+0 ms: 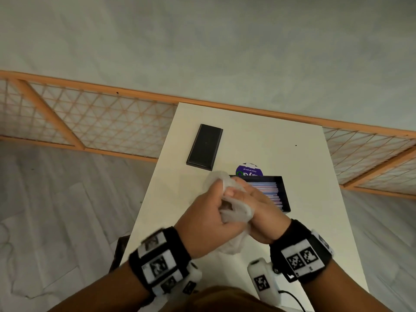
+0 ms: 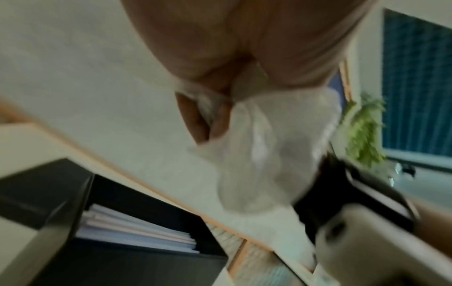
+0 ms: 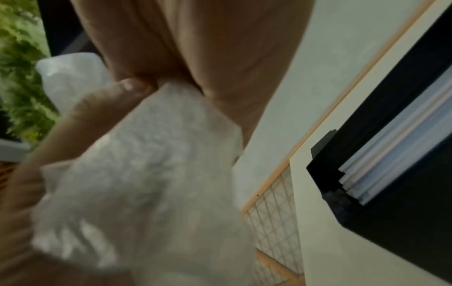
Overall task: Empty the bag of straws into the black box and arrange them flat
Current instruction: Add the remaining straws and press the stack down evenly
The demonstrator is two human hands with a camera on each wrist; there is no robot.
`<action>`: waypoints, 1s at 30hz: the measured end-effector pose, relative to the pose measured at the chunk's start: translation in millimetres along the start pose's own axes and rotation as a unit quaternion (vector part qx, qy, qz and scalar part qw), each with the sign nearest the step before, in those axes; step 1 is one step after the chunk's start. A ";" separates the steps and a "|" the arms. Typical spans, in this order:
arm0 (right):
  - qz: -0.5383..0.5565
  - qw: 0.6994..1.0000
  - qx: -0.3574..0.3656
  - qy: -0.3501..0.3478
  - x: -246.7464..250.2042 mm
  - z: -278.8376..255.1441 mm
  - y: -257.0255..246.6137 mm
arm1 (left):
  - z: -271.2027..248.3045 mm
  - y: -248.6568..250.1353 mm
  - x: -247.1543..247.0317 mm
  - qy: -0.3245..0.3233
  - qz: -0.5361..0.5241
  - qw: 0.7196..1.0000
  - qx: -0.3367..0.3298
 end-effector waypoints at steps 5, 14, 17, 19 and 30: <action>-0.091 0.994 0.059 0.034 5.3 10.1 -3.6 | -10.5 0.7 -1.6 0.190 0.092 0.971 -0.112; 0.023 1.000 -0.003 0.020 -19.0 17.3 21.6 | -18.9 -16.3 -5.3 0.092 0.093 0.978 -0.161; 0.133 0.986 -0.093 0.033 -25.8 16.7 29.6 | -25.9 -19.8 -17.4 0.103 0.183 0.956 -0.205; 0.207 0.968 -0.136 0.029 -28.0 17.1 30.0 | -24.9 -31.3 -18.2 0.141 0.228 0.937 -0.224; -0.229 0.934 -0.230 -0.152 -32.8 9.3 56.3 | -30.1 -124.3 47.8 0.218 0.114 0.964 0.099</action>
Point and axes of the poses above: each hand's wrist, its own z-axis towards the middle knuckle, its own x-axis out of the back of the hand, y = z × x, the point moved 2 cm from there along z, towards the middle knuckle, and after that the axes turned 6 degrees about x, right-handed, at the moved point
